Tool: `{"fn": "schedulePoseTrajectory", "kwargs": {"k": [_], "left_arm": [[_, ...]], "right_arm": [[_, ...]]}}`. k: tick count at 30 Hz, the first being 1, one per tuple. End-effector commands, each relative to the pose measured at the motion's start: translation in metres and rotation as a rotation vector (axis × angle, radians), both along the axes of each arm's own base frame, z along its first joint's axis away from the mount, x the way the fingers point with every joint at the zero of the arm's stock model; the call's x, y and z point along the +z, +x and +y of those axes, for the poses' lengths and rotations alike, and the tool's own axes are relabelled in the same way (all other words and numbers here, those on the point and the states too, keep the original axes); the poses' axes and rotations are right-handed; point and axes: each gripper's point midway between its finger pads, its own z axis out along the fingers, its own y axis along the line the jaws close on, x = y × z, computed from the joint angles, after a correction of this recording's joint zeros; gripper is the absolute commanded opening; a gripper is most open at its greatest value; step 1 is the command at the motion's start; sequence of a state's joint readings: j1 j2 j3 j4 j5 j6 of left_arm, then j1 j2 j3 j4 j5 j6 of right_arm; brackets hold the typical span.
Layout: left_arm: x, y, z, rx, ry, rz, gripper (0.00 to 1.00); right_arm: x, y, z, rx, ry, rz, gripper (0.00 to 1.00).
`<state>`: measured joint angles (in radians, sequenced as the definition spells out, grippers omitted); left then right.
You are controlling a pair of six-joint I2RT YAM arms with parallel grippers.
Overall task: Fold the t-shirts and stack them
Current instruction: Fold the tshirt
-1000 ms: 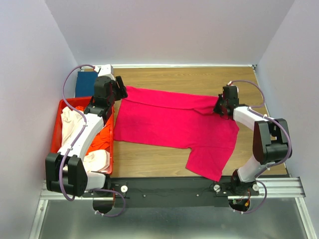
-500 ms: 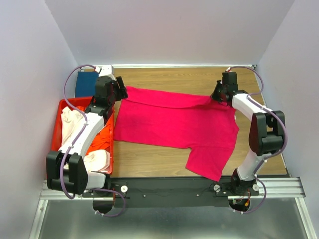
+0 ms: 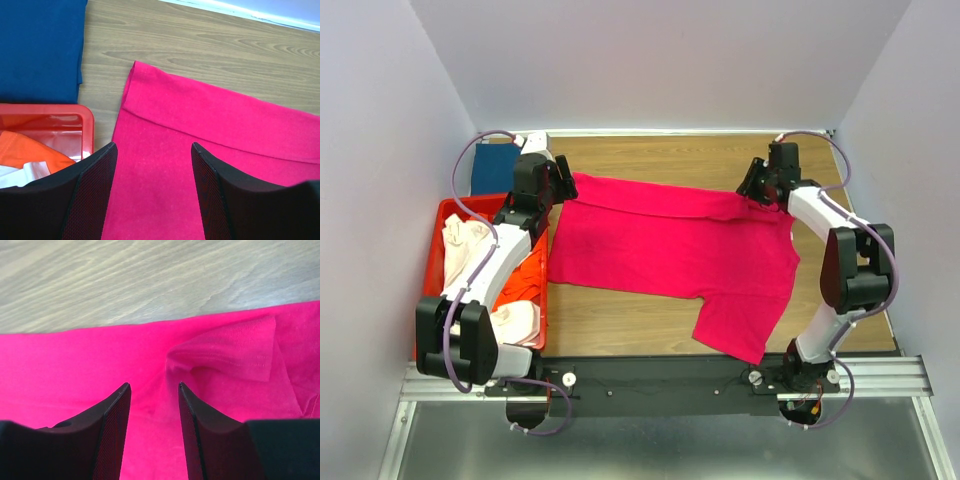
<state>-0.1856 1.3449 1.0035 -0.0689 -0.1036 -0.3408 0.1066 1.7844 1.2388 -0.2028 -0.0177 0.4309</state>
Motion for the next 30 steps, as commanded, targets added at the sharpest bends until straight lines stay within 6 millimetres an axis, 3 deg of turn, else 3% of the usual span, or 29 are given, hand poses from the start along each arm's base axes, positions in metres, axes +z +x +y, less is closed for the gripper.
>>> {"fn": "schedulePoseTrajectory", "kwargs": {"k": [1, 5, 9, 10, 20, 26, 30], "left_arm": [[0.007, 0.002, -0.006, -0.027, -0.003, -0.013, 0.68], [0.007, 0.002, -0.006, -0.027, -0.003, -0.012, 0.68], [0.006, 0.002, -0.007, -0.036, -0.005, -0.008, 0.68], [0.005, 0.002, -0.008, -0.037, -0.005, -0.007, 0.68], [0.002, 0.002, -0.007, -0.036, 0.006, 0.004, 0.69], [0.001, 0.003, -0.01, -0.042, 0.006, 0.009, 0.68], [0.0, 0.002, -0.01, -0.039, 0.008, 0.01, 0.68]], "right_arm": [[0.006, -0.01, -0.002, -0.007, 0.118, -0.007, 0.5], [-0.007, -0.011, -0.013, -0.044, 0.194, -0.005, 0.5], [-0.019, -0.017, 0.001, 0.013, 0.266, 0.0, 0.49], [-0.024, -0.018, -0.006, 0.002, 0.277, 0.008, 0.49], [-0.058, -0.026, -0.007, 0.01, 0.301, 0.033, 0.49], [-0.052, -0.029, 0.006, 0.079, 0.346, 0.009, 0.43], [-0.044, -0.031, 0.012, 0.114, 0.37, -0.004, 0.31]]}}
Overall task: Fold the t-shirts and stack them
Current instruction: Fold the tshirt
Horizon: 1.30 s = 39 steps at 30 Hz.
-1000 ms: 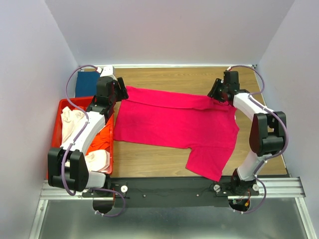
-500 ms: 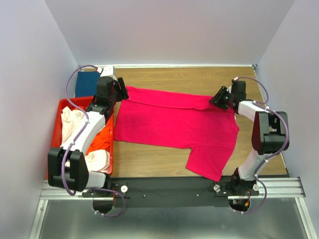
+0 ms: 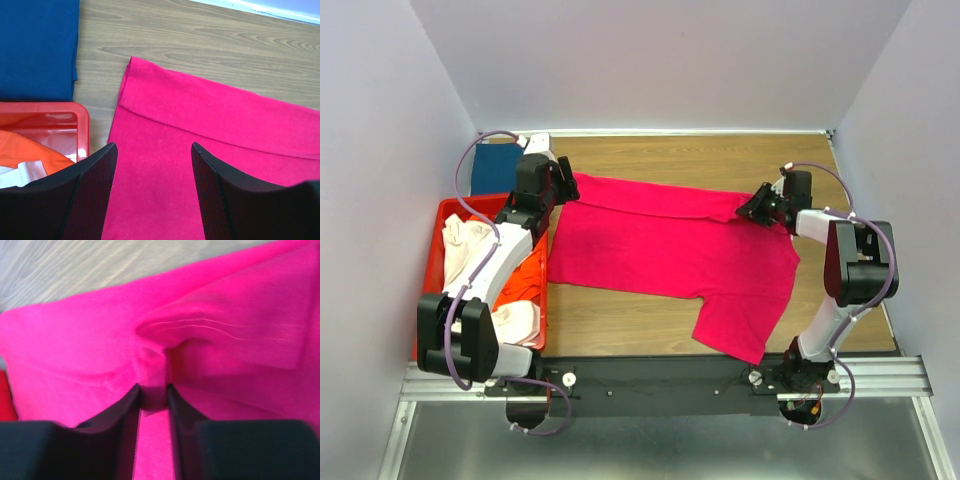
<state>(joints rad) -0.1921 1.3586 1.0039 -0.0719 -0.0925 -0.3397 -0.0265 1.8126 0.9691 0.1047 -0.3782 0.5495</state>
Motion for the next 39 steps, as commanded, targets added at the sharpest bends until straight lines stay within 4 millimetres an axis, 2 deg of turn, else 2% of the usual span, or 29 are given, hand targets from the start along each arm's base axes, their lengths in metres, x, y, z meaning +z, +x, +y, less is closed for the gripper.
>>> {"fn": "schedulePoseTrajectory", "kwargs": {"k": [1, 5, 7, 10, 11, 16, 20, 23, 27, 29, 31, 33, 35, 39], "left_arm": [[0.007, 0.003, -0.005, -0.022, 0.007, -0.01, 0.69], [0.008, 0.002, -0.004, -0.021, 0.007, -0.01, 0.68], [0.008, 0.002, -0.005, -0.022, 0.007, -0.01, 0.68], [0.009, 0.002, -0.006, -0.024, 0.005, -0.011, 0.68], [0.008, 0.002, -0.006, -0.024, 0.005, -0.01, 0.68], [0.007, 0.002, -0.006, -0.025, 0.004, -0.006, 0.68], [0.006, 0.002, -0.008, -0.03, 0.001, 0.0, 0.68], [0.004, 0.002, -0.008, -0.03, 0.001, 0.002, 0.68], [0.003, 0.002, -0.01, -0.033, 0.003, 0.008, 0.68], [0.0, 0.003, -0.01, -0.034, 0.004, 0.015, 0.68], [-0.001, 0.002, -0.011, -0.037, 0.006, 0.018, 0.68], [0.0, 0.003, -0.011, -0.037, 0.006, 0.017, 0.68], [-0.002, 0.002, -0.011, -0.036, 0.01, 0.022, 0.68], [0.0, 0.002, -0.012, -0.04, 0.007, 0.018, 0.68]], "right_arm": [[0.01, -0.002, 0.01, 0.057, 0.046, -0.041, 0.23], [0.023, -0.01, 0.015, 0.065, 0.079, -0.054, 0.09], [0.026, -0.015, 0.017, 0.068, 0.092, -0.053, 0.08], [0.032, -0.029, 0.025, 0.09, 0.137, -0.042, 0.08], [0.027, -0.037, 0.026, 0.083, 0.149, -0.017, 0.08], [0.033, -0.056, 0.022, 0.038, 0.138, 0.001, 0.09], [0.026, -0.071, 0.021, 0.004, 0.12, 0.043, 0.11], [0.017, -0.079, 0.027, 0.011, 0.136, 0.082, 0.13], [0.006, -0.086, 0.047, 0.055, 0.133, 0.123, 0.3], [0.006, -0.086, 0.055, 0.077, 0.124, 0.122, 0.33], [0.006, -0.087, 0.062, 0.095, 0.116, 0.127, 0.43], [0.011, -0.085, 0.07, 0.135, 0.098, 0.114, 0.45], [0.015, -0.085, 0.064, 0.132, 0.059, 0.112, 0.46], [0.036, -0.072, 0.029, 0.068, -0.093, 0.025, 0.45]]}}
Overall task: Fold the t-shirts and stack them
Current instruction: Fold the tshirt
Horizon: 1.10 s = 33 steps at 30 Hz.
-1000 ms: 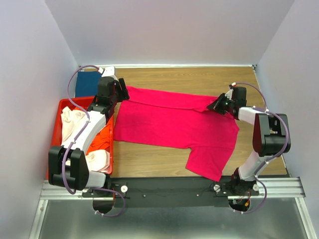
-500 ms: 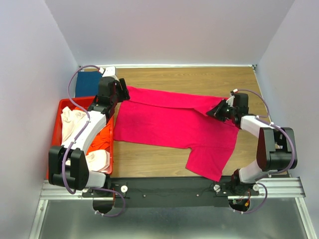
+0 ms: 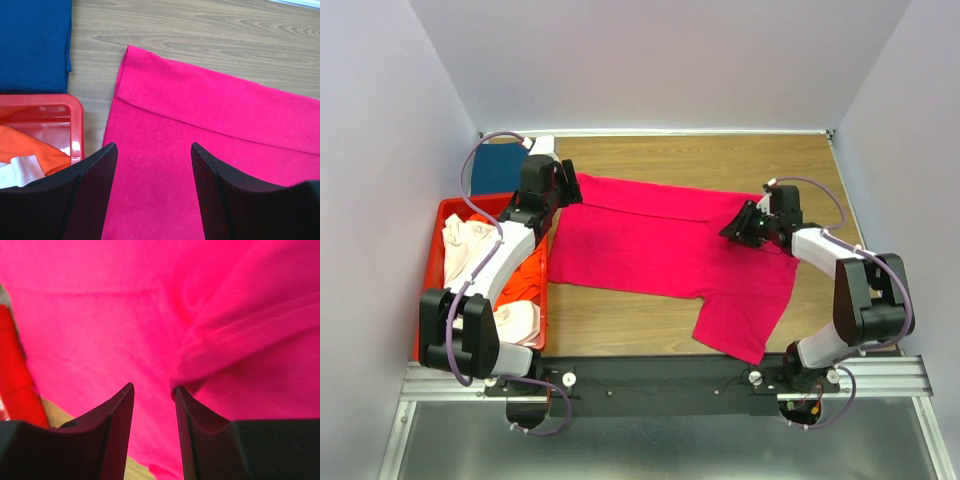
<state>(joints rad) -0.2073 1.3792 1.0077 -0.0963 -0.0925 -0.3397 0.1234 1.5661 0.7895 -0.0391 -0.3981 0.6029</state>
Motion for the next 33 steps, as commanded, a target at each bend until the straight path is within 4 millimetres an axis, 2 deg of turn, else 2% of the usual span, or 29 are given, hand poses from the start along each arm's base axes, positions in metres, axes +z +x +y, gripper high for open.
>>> {"fn": "schedulePoseTrajectory", "kwargs": {"k": [1, 4, 6, 10, 11, 18, 23, 26, 33], "left_arm": [[0.011, 0.004, -0.006, -0.026, -0.002, -0.021, 0.68], [0.012, 0.004, -0.007, -0.031, -0.003, -0.022, 0.68], [0.012, 0.004, -0.008, -0.033, -0.002, -0.02, 0.68], [0.013, 0.003, -0.008, -0.035, -0.001, -0.024, 0.68], [0.013, 0.003, -0.009, -0.037, -0.002, -0.024, 0.68], [0.012, 0.002, -0.012, -0.046, -0.001, -0.022, 0.68], [0.011, 0.002, -0.013, -0.051, 0.0, -0.017, 0.68], [0.011, 0.002, -0.013, -0.049, 0.002, -0.016, 0.68], [0.007, 0.003, -0.013, -0.049, 0.005, -0.006, 0.68]], "right_arm": [[0.032, 0.02, -0.047, -0.094, -0.149, -0.113, 0.45], [0.043, 0.031, -0.074, -0.166, -0.207, -0.16, 0.42], [0.042, 0.035, -0.081, -0.182, -0.229, -0.171, 0.41], [0.039, 0.043, -0.111, -0.274, -0.236, -0.195, 0.38], [0.034, 0.045, -0.12, -0.296, -0.226, -0.208, 0.37], [0.01, 0.047, -0.15, -0.363, -0.226, -0.181, 0.35], [-0.013, 0.051, -0.152, -0.337, -0.218, -0.137, 0.38], [-0.017, 0.057, -0.148, -0.292, -0.21, -0.153, 0.44], [-0.012, 0.072, -0.132, -0.189, -0.148, -0.204, 0.46]]}}
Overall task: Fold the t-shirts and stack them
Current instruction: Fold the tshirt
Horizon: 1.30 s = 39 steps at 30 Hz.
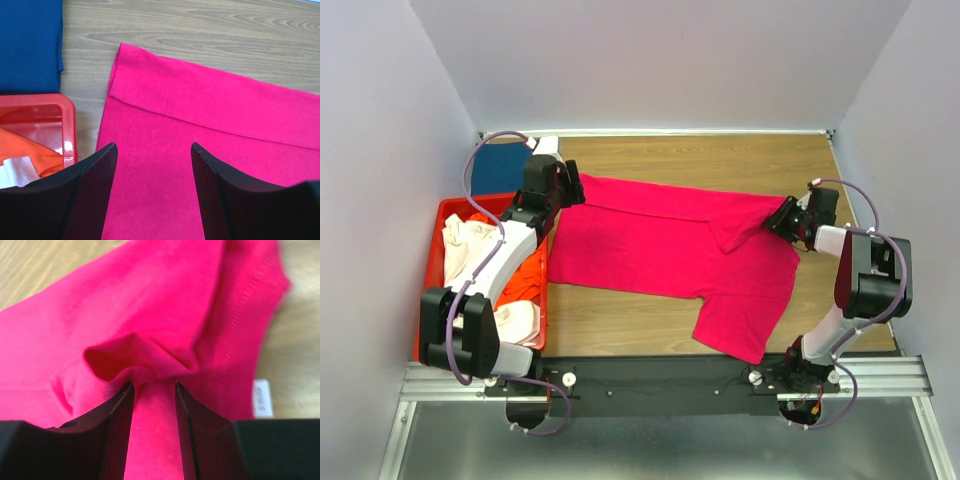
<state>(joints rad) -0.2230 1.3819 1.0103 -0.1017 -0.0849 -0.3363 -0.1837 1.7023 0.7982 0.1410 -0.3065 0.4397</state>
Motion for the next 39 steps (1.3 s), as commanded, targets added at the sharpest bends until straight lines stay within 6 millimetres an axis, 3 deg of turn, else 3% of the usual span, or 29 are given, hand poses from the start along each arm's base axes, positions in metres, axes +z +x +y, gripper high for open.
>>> {"fn": "schedulePoseTrajectory", "kwargs": {"k": [1, 17, 31, 39], "left_arm": [[0.008, 0.005, -0.005, -0.024, 0.005, -0.013, 0.68], [0.001, 0.006, -0.006, -0.026, 0.013, 0.004, 0.68], [-0.003, 0.007, -0.006, -0.024, 0.02, 0.018, 0.68], [-0.006, 0.007, -0.008, -0.028, 0.024, 0.027, 0.68]], "right_arm": [[0.014, 0.02, 0.008, 0.095, 0.02, -0.088, 0.46], [0.024, 0.037, 0.02, 0.163, 0.082, -0.126, 0.46], [0.002, 0.048, 0.017, 0.184, 0.063, -0.104, 0.43], [0.004, 0.053, 0.023, 0.232, 0.075, -0.133, 0.4]]}}
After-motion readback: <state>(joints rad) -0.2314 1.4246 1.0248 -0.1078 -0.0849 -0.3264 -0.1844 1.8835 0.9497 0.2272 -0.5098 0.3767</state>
